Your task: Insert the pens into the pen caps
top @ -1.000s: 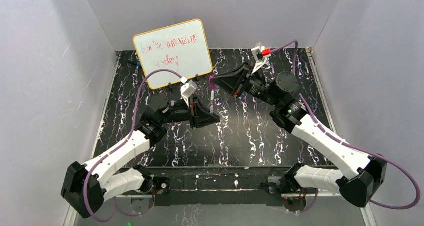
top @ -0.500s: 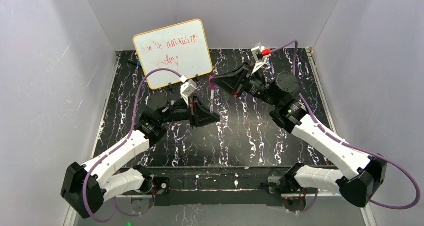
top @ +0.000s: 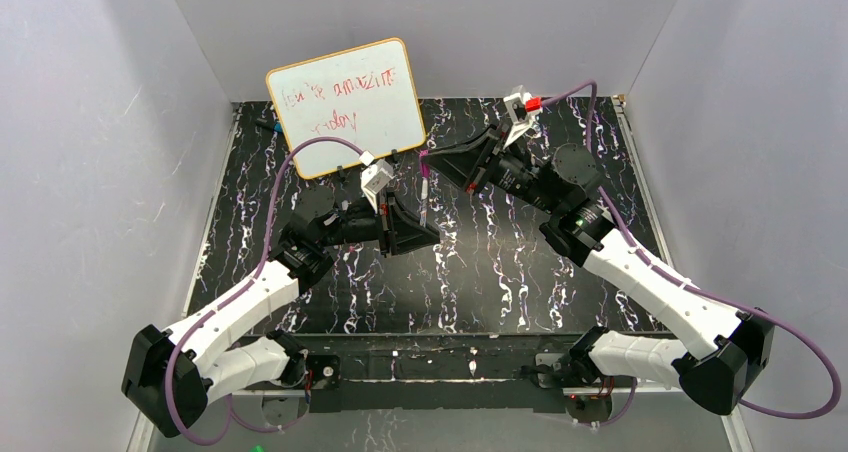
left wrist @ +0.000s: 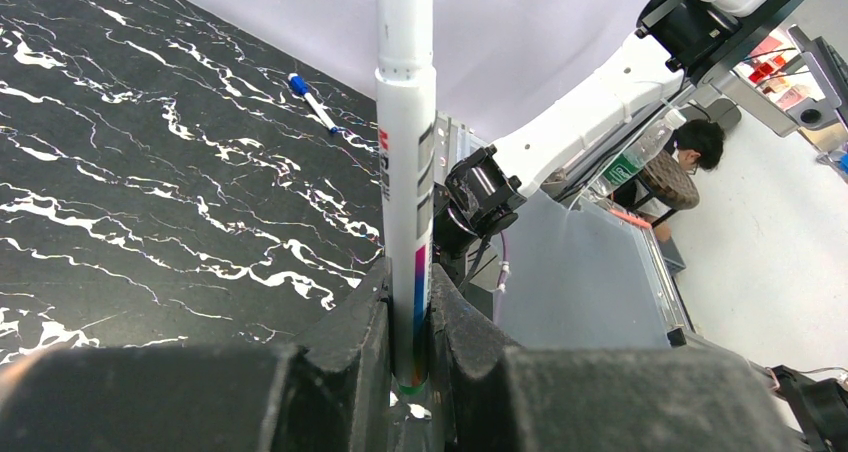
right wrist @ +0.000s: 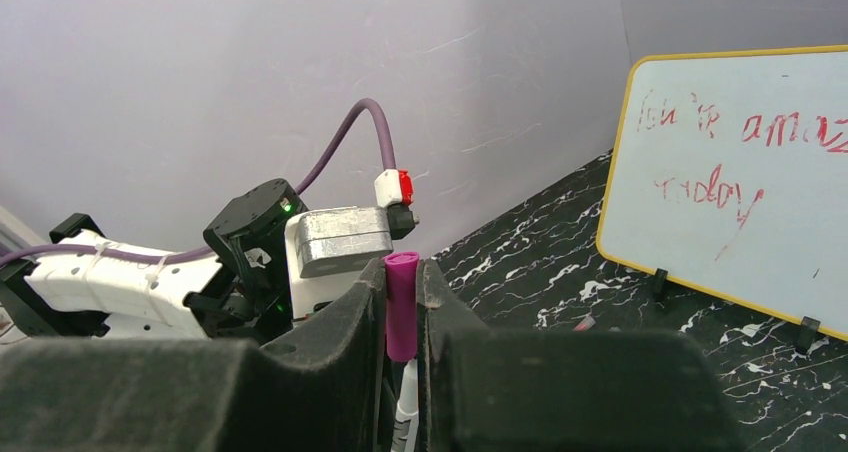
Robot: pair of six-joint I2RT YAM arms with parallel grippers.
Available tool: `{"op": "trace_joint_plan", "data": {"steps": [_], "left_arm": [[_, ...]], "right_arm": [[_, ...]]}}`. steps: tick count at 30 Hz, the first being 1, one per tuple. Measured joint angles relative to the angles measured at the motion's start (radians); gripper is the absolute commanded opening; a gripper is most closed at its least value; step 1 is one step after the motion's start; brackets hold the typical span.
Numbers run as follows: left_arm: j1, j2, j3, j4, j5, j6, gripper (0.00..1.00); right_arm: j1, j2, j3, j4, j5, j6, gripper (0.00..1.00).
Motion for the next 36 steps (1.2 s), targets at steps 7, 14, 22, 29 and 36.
{"op": "trace_joint_plan", "data": {"steps": [7, 14, 22, 29, 36], "left_arm": [[0.000, 0.000, 0.000, 0.000, 0.002, 0.000, 0.00], [0.000, 0.000, 0.000, 0.000, 0.003, 0.000, 0.00], [0.000, 0.000, 0.000, -0.001, 0.002, -0.010, 0.00], [0.000, 0.000, 0.000, -0.008, 0.003, -0.016, 0.00], [0.000, 0.000, 0.000, 0.001, 0.016, -0.015, 0.00]], "right_arm": [[0.000, 0.001, 0.000, 0.000, 0.010, -0.005, 0.15], [0.000, 0.001, 0.000, 0.001, 0.010, -0.006, 0.15], [0.001, 0.021, 0.001, 0.022, 0.010, -0.006, 0.15], [0.005, 0.040, 0.006, 0.036, 0.008, -0.006, 0.15], [0.004, 0.058, 0.019, 0.036, 0.010, -0.018, 0.15]]}}
